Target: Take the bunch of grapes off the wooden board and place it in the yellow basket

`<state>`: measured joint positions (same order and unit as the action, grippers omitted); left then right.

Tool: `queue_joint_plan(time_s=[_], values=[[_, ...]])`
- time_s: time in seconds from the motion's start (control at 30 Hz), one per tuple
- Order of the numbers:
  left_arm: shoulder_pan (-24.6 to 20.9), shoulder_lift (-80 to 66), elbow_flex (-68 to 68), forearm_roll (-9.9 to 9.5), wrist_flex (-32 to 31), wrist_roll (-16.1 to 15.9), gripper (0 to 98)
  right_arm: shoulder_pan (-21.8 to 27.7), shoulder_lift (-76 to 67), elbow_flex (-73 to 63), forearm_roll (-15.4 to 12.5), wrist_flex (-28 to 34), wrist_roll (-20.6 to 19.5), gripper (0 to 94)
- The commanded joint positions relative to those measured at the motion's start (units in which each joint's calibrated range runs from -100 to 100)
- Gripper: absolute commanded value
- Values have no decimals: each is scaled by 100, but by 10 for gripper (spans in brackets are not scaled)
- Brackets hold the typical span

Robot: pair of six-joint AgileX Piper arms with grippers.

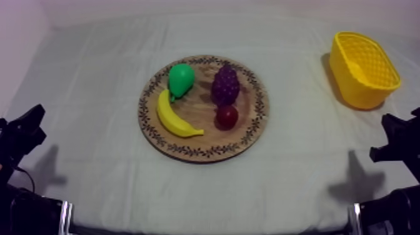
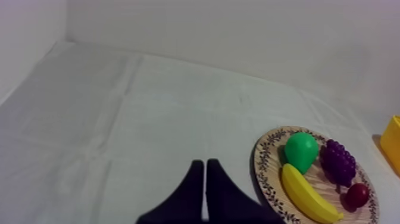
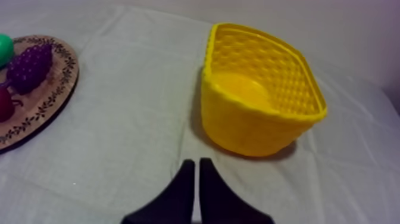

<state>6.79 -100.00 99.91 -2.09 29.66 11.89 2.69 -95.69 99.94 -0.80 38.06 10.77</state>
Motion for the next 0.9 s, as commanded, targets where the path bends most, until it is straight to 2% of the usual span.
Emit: queue_joint_plan(time_s=[0.0, 0.17, 0.37, 0.57, 0.87], values=[[-2, 0, -2, 1, 0, 1, 1, -1, 2, -5, 0, 0, -34, 5], [-2, 0, -2, 1, 0, 1, 1, -18, 2, -5, -5, -10, -187, 5], [-2, 0, -2, 1, 0, 2, 1, -100, 12, -5, 17, 0, -78, 5], [-2, 0, -2, 1, 0, 1, 1, -331, 468, -226, 288, -184, -214, 6], [-2, 0, -2, 1, 0, 1, 1, -808, 1698, -1359, 663, -346, -602, 6]])
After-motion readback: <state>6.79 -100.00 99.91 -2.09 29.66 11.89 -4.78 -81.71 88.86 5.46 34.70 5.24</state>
